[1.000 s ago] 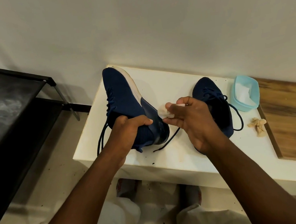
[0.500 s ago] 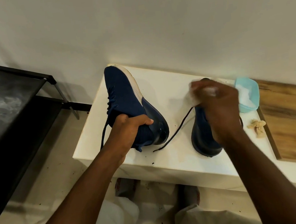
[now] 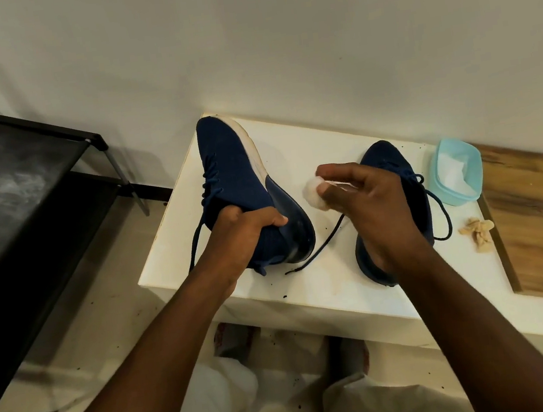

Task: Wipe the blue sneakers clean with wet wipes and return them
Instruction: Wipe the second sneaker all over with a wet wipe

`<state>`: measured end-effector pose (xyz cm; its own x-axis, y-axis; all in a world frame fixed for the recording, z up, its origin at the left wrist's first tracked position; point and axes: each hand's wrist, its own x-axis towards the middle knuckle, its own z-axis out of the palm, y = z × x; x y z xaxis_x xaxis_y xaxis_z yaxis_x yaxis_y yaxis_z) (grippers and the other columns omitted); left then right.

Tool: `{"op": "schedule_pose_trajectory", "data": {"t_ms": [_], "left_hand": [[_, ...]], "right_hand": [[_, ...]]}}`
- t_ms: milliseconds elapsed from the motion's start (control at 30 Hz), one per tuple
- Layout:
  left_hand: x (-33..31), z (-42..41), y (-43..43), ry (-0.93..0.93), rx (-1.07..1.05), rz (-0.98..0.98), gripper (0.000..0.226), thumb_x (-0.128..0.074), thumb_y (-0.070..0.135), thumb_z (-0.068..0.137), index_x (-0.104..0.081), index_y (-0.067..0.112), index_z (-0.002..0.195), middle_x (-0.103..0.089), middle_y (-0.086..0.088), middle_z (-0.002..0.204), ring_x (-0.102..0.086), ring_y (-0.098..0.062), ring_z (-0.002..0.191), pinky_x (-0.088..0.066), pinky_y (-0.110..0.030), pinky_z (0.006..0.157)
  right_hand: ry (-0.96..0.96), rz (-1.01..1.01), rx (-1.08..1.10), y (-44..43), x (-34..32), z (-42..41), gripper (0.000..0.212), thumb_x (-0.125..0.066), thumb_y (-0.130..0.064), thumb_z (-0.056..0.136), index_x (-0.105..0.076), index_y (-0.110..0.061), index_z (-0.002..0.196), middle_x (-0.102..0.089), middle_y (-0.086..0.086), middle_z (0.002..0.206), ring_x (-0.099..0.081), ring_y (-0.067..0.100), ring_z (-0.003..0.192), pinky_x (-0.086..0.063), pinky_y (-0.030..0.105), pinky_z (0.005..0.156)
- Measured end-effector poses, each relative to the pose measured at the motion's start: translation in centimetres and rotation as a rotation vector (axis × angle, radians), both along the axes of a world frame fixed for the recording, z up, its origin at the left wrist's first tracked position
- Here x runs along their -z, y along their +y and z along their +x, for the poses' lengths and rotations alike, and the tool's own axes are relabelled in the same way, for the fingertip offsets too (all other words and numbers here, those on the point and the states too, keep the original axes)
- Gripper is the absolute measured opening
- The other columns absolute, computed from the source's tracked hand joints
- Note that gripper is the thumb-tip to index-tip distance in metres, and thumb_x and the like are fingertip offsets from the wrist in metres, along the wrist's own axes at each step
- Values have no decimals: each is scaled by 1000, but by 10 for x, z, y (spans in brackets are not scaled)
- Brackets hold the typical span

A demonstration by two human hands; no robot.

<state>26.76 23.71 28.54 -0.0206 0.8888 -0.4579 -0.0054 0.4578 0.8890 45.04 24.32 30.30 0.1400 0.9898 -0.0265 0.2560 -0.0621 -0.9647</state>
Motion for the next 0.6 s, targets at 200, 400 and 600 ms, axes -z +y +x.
{"op": "schedule_pose_trajectory", "data": {"t_ms": [200,400,600], "left_hand": [[2,4,7,17,-49,-90,22,-77,13,83,-57,11,74,-59,-8,80,-59,-27,68,-52,-34,34],[7,4,10,-33,-52,-128,19,-73,14,87,-56,8,79,-60,-10,81,-60,-31,72,-52,-30,39],[9,9,4,-80,-116,-4,14,-64,30,96,-65,15,97,-66,7,91,-63,-14,87,-48,-25,70]], "right_hand": [[-389,115,-128,-6,32,-18,15,-68,-32,92,-75,-25,104,-70,-12,106,-61,7,104,-51,31,90],[-788,65,-340,-6,7,-7,20,-69,-21,91,-75,-21,109,-68,-1,106,-62,13,91,-50,23,79],[-697,171,-225,-6,10,-20,13,-66,-12,90,-77,-16,95,-68,2,89,-62,14,79,-49,26,73]]}}
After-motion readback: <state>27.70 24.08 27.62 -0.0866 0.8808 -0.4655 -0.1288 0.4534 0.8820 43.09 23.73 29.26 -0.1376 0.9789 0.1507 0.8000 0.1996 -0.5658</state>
